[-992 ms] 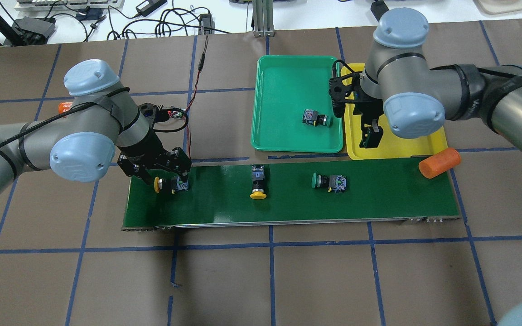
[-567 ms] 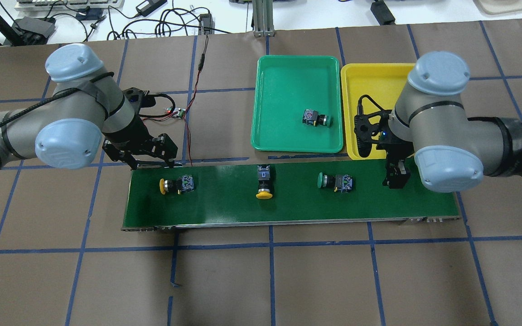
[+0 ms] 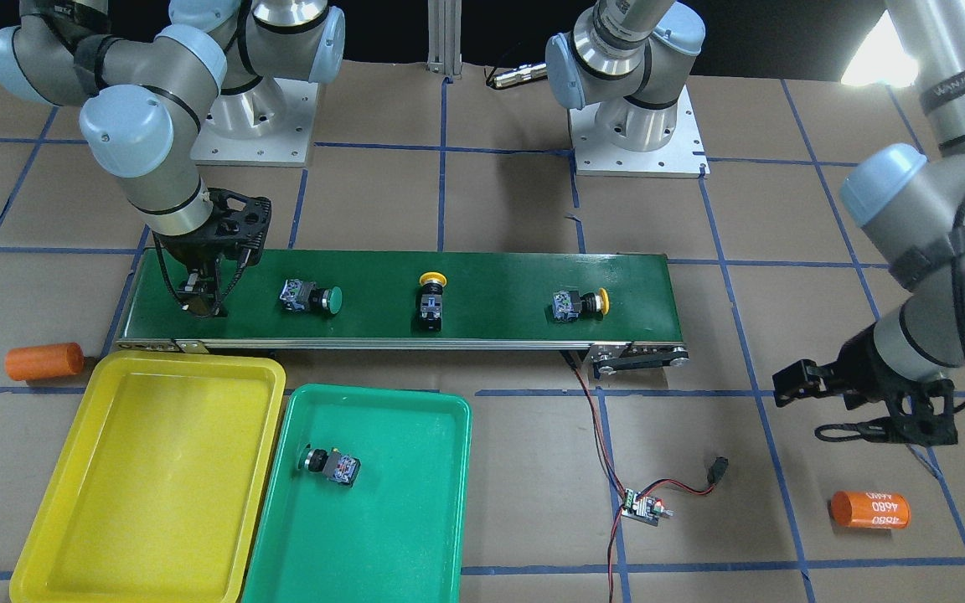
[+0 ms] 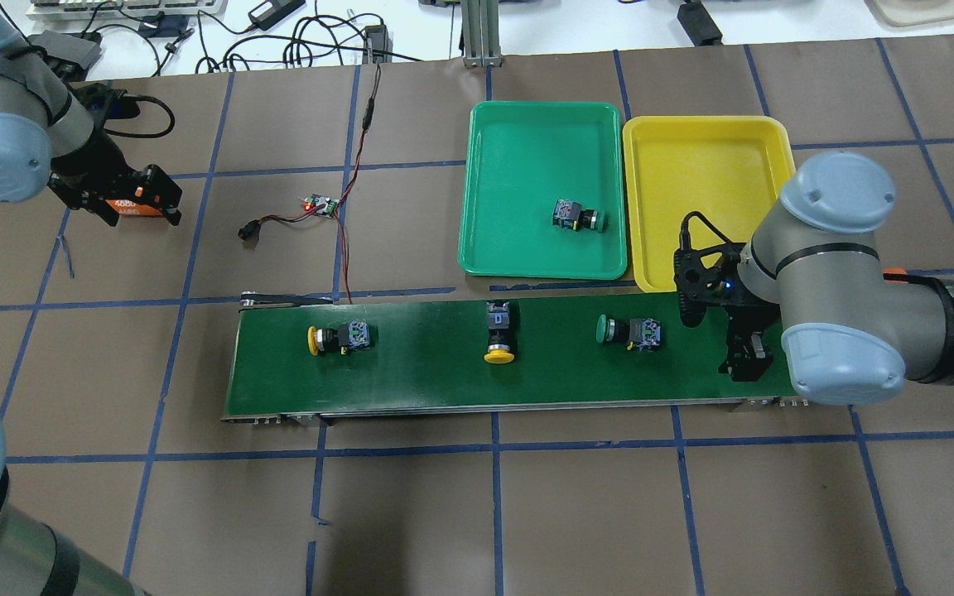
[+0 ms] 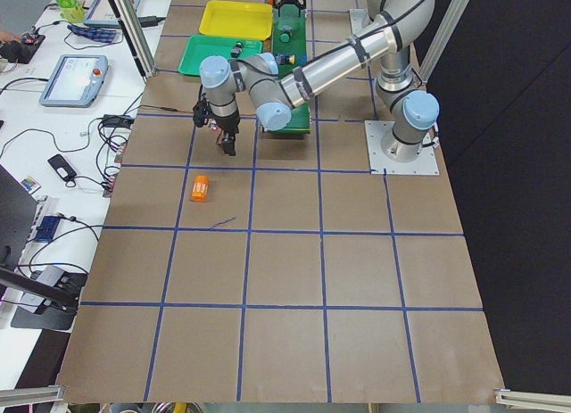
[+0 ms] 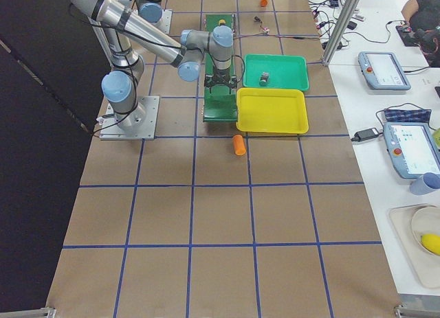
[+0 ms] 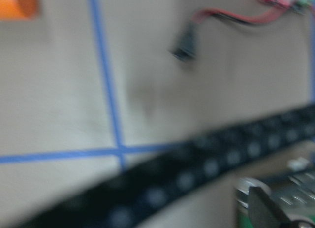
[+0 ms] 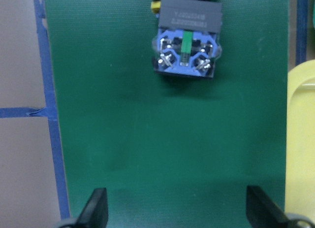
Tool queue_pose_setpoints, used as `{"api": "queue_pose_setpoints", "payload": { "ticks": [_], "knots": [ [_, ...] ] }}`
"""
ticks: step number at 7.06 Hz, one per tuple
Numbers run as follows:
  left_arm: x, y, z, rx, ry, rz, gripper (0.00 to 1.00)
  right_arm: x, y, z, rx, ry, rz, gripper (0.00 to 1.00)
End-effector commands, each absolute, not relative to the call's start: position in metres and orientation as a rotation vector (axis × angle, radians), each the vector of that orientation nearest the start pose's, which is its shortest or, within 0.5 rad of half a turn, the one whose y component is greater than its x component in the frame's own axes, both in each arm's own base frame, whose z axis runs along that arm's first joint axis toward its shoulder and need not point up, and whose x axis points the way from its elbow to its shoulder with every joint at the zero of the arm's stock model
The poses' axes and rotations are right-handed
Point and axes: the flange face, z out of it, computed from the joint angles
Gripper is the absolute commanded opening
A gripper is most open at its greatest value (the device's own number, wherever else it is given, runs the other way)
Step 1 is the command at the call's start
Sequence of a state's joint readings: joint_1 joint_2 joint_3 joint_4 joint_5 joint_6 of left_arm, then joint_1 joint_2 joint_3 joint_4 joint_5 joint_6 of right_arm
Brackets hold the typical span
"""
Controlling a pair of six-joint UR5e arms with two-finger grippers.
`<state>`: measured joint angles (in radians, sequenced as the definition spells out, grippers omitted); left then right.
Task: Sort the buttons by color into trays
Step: 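Grasp next green button with right gripper while left gripper reaches orange cylinder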
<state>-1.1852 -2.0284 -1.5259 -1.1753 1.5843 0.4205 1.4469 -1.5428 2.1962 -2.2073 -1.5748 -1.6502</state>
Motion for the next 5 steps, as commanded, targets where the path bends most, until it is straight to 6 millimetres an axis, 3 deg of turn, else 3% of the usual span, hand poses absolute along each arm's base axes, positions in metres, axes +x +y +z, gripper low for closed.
{"api": "queue_pose_setpoints", "payload": {
  "ticks": [1,2,3,5],
  "knots": [
    [0.174,-0.727,0.270,0.157,3.094,-0.070,1.00,0.080,-0.434,0.250,-2.168,2.266,0.016,1.00],
    [0.207,-0.741,0.249,0.166,3.097,-0.062,1.00,0.080,-0.433,0.250,-2.164,2.270,0.013,1.00],
    [0.217,-0.744,0.218,0.151,3.124,-0.016,1.00,0.081,-0.433,0.252,-2.158,2.281,0.008,1.00],
    [0.216,-0.747,0.210,0.132,3.138,-0.011,1.00,0.089,-0.432,0.251,-2.169,2.268,0.005,1.00]
  ]
}}
